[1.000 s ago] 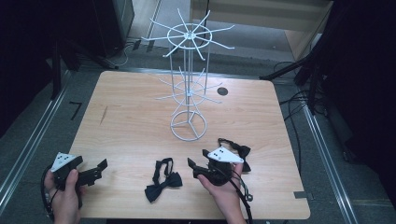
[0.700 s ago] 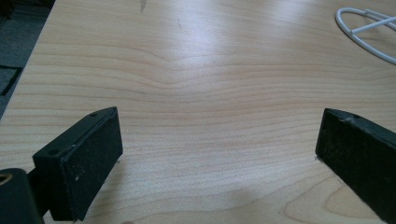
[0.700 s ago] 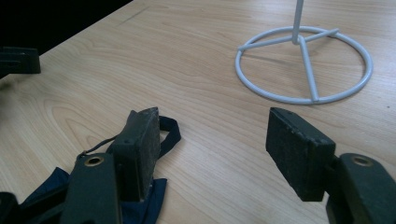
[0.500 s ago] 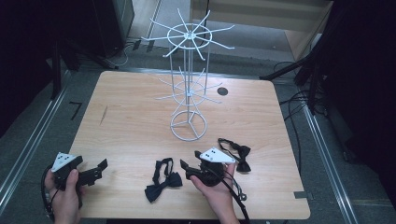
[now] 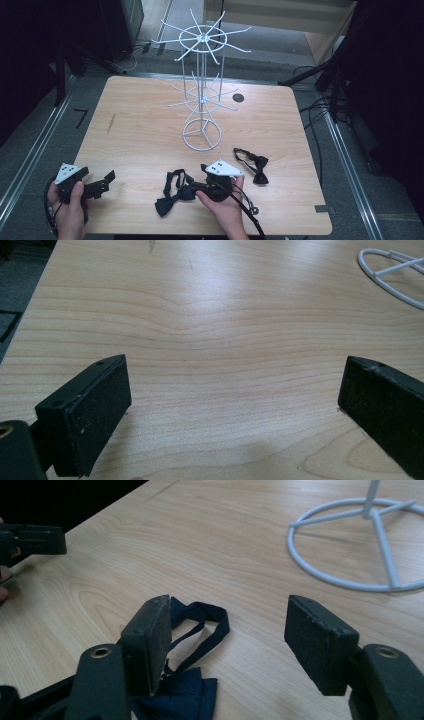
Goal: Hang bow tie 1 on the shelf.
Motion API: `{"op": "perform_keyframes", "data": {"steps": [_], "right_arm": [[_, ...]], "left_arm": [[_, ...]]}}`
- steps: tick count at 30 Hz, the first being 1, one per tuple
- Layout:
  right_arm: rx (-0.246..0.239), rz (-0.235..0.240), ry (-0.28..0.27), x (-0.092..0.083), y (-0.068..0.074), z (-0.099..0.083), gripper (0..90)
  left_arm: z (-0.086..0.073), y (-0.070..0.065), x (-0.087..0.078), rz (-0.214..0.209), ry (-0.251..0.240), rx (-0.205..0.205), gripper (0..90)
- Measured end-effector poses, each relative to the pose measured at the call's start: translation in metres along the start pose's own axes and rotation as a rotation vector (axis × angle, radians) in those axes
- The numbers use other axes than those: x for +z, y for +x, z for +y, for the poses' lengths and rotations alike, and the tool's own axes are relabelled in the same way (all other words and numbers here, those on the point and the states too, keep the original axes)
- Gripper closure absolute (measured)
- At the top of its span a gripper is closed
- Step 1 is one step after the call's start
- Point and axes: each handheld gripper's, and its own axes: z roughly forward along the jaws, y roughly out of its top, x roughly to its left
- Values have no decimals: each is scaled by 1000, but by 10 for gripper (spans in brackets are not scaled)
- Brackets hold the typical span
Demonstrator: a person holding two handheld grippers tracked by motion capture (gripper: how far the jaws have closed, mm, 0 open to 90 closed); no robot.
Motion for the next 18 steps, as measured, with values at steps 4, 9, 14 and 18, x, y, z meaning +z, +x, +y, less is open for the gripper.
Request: {"op": "perform_keyframes", "data": {"steps": [4, 9, 14, 18], "right_arm": [[0, 12, 26, 10, 6, -3, 358], [12, 25, 52, 20, 11, -7, 380], [15, 24, 83, 28, 15, -10, 381], [21, 20, 107, 34, 16, -12, 381]], "left_arm": [[0, 0, 0, -1, 1, 0, 10], [0, 0, 0, 0, -3, 1, 10], [0, 0, 0, 0, -7, -1, 10], [0, 0, 0, -1, -6, -1, 10]]}}
